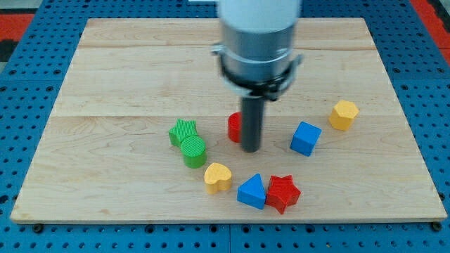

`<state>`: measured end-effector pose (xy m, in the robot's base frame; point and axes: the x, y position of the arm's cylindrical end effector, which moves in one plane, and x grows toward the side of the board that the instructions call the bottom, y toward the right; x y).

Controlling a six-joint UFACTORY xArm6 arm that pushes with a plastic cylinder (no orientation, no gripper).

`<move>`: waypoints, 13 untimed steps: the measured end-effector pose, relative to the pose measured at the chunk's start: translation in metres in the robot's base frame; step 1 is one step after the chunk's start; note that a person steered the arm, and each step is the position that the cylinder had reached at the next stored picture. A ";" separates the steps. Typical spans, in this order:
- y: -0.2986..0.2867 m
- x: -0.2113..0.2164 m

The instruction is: Push the red star to the bottom of the red circle

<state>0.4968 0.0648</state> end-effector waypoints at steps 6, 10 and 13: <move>0.102 0.122; 0.016 0.081; -0.002 0.031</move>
<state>0.5280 0.0630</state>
